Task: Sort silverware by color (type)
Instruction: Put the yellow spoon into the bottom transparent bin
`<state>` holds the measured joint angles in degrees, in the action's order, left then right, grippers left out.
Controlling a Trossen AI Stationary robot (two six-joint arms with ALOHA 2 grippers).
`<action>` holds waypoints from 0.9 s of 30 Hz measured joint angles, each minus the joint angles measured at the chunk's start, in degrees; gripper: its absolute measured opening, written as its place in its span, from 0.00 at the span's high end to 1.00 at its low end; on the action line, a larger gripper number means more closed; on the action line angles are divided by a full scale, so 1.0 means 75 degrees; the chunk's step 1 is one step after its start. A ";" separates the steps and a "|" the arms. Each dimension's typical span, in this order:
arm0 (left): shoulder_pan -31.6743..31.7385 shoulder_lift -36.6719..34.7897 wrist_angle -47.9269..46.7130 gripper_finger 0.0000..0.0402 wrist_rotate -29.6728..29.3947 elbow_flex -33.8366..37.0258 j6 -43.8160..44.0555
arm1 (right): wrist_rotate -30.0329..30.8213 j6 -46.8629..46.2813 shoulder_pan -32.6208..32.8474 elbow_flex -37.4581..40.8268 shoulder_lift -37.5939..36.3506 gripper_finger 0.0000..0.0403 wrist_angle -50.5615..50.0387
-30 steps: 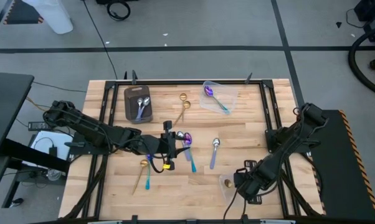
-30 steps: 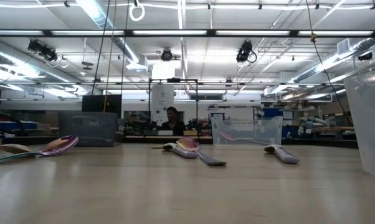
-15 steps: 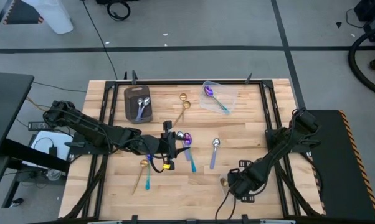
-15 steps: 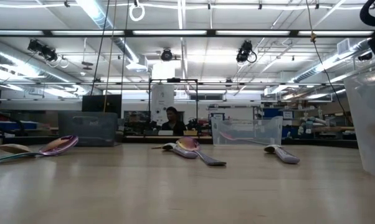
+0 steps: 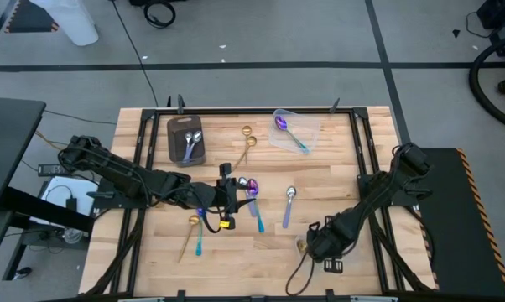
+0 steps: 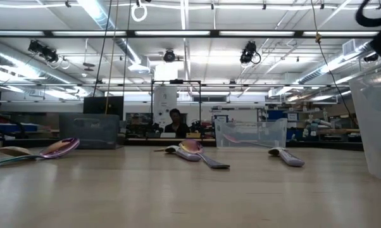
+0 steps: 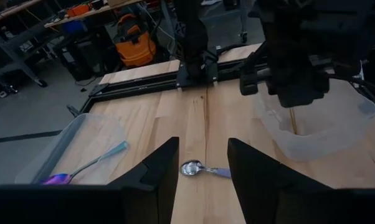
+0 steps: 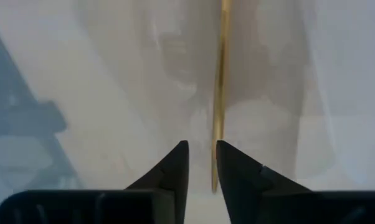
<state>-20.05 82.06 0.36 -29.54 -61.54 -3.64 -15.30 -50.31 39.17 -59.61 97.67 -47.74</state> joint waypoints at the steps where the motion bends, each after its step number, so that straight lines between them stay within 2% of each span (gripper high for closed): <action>1: 0.0000 0.0000 0.0000 0.64 0.0000 0.0000 0.0002 | -0.0033 -0.0006 -0.0056 -0.0068 -0.0076 0.75 -0.0149; 5: 0.0000 0.0000 -0.0089 0.64 0.0000 0.0000 0.0246 | 0.0241 0.0312 -0.0166 -0.0352 -0.0440 0.72 -0.0924; 11: 0.0046 0.0000 -0.0656 0.64 0.0014 -0.0003 0.1107 | 0.2604 0.0771 -0.0200 -0.0441 -0.1380 0.72 -0.1082; 19: 0.0573 0.0168 -0.0879 0.64 0.0015 0.0000 0.2482 | 0.4665 0.1598 -0.0200 -0.0441 -0.2203 0.72 -0.0904; 27: 0.1677 0.1051 -0.0902 0.64 -0.0001 0.0009 0.3590 | 0.5331 0.1965 -0.0261 -0.0400 -0.2166 0.72 -0.0828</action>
<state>-7.48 89.95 -6.40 -29.55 -61.47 23.28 24.69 -35.57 37.21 -62.60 81.43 -53.95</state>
